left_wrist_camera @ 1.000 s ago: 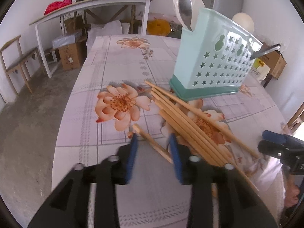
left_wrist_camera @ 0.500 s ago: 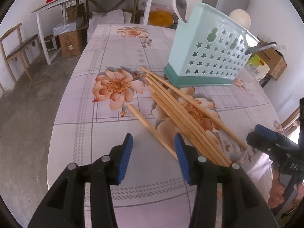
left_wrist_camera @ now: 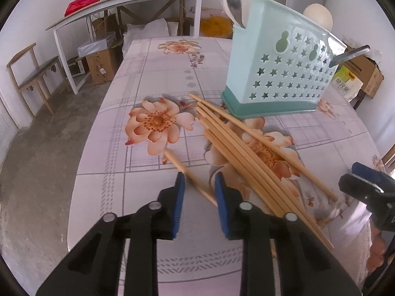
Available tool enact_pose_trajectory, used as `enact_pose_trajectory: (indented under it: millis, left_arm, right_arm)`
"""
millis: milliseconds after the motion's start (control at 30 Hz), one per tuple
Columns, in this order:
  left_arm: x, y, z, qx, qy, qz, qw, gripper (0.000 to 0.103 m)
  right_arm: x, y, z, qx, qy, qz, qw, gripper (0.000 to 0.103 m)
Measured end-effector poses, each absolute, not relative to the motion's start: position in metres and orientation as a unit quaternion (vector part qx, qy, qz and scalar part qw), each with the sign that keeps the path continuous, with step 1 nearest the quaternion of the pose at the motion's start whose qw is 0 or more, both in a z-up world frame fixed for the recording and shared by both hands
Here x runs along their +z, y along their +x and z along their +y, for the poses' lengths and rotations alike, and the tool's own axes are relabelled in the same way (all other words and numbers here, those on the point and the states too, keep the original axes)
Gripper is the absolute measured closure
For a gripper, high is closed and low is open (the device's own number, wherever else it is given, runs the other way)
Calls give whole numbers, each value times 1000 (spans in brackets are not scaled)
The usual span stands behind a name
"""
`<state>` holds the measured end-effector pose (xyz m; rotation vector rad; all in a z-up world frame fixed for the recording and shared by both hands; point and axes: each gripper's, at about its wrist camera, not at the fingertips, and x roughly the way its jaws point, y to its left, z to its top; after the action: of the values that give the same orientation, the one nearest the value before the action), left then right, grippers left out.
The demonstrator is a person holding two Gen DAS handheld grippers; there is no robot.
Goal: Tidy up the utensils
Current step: 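Close the right gripper on one chopstick while the left gripper closes on another chopstick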
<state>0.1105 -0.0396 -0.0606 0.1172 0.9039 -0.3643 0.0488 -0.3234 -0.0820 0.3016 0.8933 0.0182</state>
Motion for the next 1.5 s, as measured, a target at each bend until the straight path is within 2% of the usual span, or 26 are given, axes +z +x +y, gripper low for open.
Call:
enact_pose_trajectory:
  millis: [200,233,567,600,700,1200,1400,1500]
  left_arm:
    - [-61,114,-32,-180,44,436,881,89]
    - [-61,114,-31,-180,42,437,880,90]
    - [-62,113,-27,-185,32,438,879,94]
    - [-62,113,-27,-184,32,438,879,94]
    - [-62,113,-27,-183,31,438,879,94]
    - [-62,113,-27,-183,29,445,876,94]
    - [-61,113,-28,-181,34,448,875,94]
    - [-61,114,-30,-180,38,450,874,94]
  right_arm:
    - [-63,67,-306,75,131,434,888,9]
    - [-62,71,-302,86,126,435,888,12]
    - [-76,109,-259,135,35,472,871,72]
    - [-77,109,-256,133,20,470,873,74]
    - [-78,108,-256,134,7,475,870,96]
    - [-71,29,-292,139,29,504,852,97]
    - [-61,45,-288,145,36,486,861,81]
    - [-60,64,-276,148,30,475,867,79]
